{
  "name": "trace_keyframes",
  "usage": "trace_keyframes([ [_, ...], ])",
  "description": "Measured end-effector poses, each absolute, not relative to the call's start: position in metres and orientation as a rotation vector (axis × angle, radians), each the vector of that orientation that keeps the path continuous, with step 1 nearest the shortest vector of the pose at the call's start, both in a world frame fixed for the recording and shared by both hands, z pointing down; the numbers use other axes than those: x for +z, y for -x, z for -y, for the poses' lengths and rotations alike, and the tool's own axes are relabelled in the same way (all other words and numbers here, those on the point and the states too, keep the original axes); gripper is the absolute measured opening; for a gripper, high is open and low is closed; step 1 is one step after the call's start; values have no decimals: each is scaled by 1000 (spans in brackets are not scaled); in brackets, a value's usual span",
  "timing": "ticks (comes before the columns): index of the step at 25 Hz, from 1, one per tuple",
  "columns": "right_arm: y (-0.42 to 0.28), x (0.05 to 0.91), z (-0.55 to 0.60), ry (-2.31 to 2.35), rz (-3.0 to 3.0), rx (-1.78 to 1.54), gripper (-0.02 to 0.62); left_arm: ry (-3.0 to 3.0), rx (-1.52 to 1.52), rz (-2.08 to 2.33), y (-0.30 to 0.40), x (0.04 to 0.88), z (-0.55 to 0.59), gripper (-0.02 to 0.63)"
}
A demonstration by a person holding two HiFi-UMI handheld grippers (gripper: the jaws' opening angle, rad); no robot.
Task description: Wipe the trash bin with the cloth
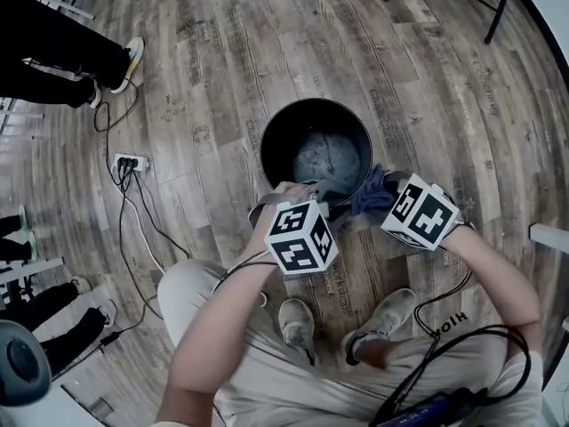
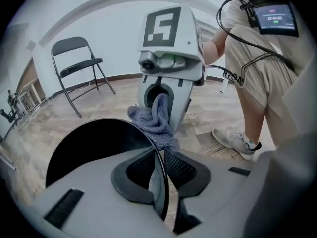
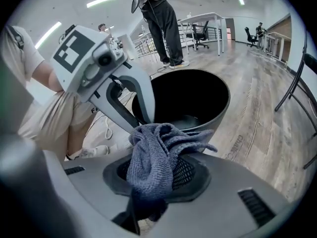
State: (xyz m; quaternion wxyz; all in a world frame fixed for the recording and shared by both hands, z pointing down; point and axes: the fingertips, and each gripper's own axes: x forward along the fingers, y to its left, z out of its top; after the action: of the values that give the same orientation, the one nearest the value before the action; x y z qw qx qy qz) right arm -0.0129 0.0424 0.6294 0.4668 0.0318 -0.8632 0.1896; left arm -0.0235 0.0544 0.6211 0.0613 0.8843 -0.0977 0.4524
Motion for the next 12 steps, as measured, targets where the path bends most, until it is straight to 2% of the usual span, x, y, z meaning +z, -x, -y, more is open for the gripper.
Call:
trace_keyframes([
  [12, 21, 701, -37, -112, 2134, 539, 112, -2674, 1337, 325, 29, 622, -54, 61],
])
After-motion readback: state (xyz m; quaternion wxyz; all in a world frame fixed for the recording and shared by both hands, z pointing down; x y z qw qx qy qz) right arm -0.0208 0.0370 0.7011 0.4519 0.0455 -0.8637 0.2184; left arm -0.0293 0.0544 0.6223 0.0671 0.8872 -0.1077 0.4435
